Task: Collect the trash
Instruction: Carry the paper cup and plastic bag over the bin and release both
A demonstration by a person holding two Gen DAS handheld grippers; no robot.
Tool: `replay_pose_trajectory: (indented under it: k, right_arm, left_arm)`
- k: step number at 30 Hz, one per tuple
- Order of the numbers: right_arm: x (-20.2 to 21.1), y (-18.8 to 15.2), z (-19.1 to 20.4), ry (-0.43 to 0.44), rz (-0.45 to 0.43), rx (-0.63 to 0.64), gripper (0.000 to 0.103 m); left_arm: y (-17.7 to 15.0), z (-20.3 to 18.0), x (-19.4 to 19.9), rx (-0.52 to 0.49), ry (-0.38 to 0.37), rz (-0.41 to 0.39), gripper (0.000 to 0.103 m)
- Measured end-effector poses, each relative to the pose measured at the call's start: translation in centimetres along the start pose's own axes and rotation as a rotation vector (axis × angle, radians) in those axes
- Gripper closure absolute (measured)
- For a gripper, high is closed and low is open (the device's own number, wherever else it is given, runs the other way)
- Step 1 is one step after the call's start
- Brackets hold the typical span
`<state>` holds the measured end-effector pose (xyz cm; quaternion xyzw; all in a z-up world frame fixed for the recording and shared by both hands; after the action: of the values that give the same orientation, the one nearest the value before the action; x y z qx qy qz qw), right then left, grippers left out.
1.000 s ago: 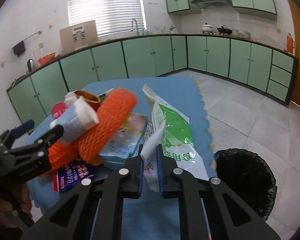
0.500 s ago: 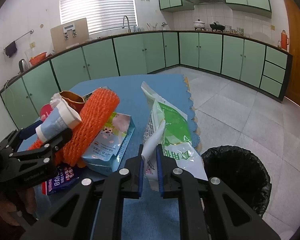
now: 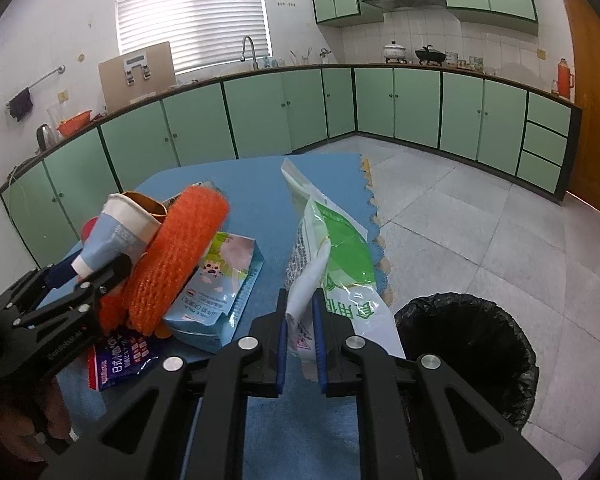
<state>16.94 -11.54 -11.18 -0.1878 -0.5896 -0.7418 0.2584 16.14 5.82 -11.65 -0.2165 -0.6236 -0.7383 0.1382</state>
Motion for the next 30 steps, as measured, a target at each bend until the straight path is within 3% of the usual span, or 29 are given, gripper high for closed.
replay_pose_trajectory:
  k: [15,21,30]
  right_arm:
    - [3.5,1.2,-1.9,0.008,-0.061,-0.041,0.094]
    - [5.1,2.4,-5.1,-0.052,-0.104,-0.075,0.094]
    - [6.0,3.0,-13.2,-0.208,-0.103,-0.146,0.094]
  left_arm:
    - [2.8,-3.8,3.0,-0.038,-0.030,-0.053,0.044]
    - [4.0,-8.1,2.8,-0.057,-0.123,-0.063,0.044]
    - [4.8,-18.4,-0.2,-0.106,-0.306,-0.043,0.043]
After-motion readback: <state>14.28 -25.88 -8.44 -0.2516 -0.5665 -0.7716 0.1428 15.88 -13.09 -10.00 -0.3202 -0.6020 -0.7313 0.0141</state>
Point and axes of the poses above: each gripper's, at about its wrist camera, not at the fingertips, and x roughly against the way its jaws point, z to its left, y to its top, the point moved 7 cm from there along -x, roughly the way its jaws point, and after that the axes turned 8 degrees about -x, right-handed, at the moved point
